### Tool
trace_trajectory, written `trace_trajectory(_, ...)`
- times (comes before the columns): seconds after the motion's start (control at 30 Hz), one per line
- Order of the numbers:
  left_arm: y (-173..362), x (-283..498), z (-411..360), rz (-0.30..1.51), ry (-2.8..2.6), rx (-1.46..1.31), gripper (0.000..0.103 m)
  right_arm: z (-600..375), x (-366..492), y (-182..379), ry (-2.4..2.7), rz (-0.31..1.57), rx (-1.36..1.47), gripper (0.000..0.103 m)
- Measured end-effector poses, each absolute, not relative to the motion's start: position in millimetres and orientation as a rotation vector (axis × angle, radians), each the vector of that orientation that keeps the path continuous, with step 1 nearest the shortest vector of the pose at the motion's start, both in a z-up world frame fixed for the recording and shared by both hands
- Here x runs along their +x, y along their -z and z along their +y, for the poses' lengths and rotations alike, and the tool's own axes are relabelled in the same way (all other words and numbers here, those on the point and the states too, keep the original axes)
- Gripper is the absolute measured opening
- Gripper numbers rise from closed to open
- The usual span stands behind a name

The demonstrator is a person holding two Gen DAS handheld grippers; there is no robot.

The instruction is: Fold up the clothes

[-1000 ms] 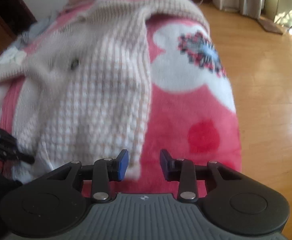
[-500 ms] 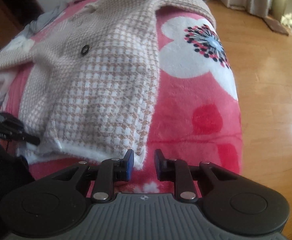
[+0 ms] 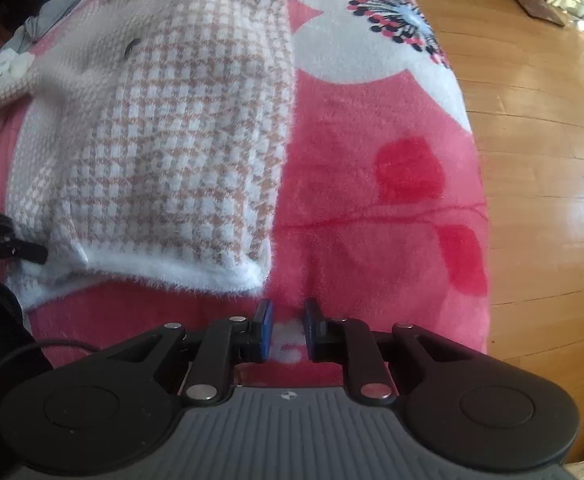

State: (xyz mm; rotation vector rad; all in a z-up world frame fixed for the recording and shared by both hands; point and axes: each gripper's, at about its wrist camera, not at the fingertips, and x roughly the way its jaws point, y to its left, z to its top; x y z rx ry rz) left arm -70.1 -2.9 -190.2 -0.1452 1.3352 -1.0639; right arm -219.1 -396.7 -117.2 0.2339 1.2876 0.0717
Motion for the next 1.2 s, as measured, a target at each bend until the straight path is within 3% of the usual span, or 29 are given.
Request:
trace_trajectory(0.13,190.6,-67.2,-0.3,1.349,1.067,-0.146,0.006,-414.0,-223.5,106.3,-0.039,1.190,0.344,0.018)
trace_trajectory(0.27,191.7,-67.1,2.7,1.356,1.062,-0.157,0.006,-438.9,-216.4,111.4,-0.056,1.108,0.650,0.021)
trace_trajectory(0.33,192.5,-67.6,4.6,1.357,1.058,-0.164,0.006,-445.7,-213.9,117.6,-0.087,1.054,0.776,0.029)
trace_trajectory(0.4,193.0,-68.3,6.1,1.359,1.054,-0.169,0.006,-445.8,-207.9,125.1,-0.094,1.018,0.841,0.050)
trace_trajectory(0.63,192.8,-69.5,7.2,1.364,1.047,-0.181,0.006,-439.8,-192.0,161.0,-0.150,1.071,0.979,0.052)
trace_trajectory(0.93,193.4,-70.1,10.1,1.368,1.049,-0.194,0.006,-415.8,-205.0,154.8,-0.390,1.264,0.962,0.052)
trace_trajectory(1.2,194.6,-72.3,15.8,1.359,1.049,-0.201,0.006,-455.3,-230.0,143.5,-0.206,1.176,1.088,0.052)
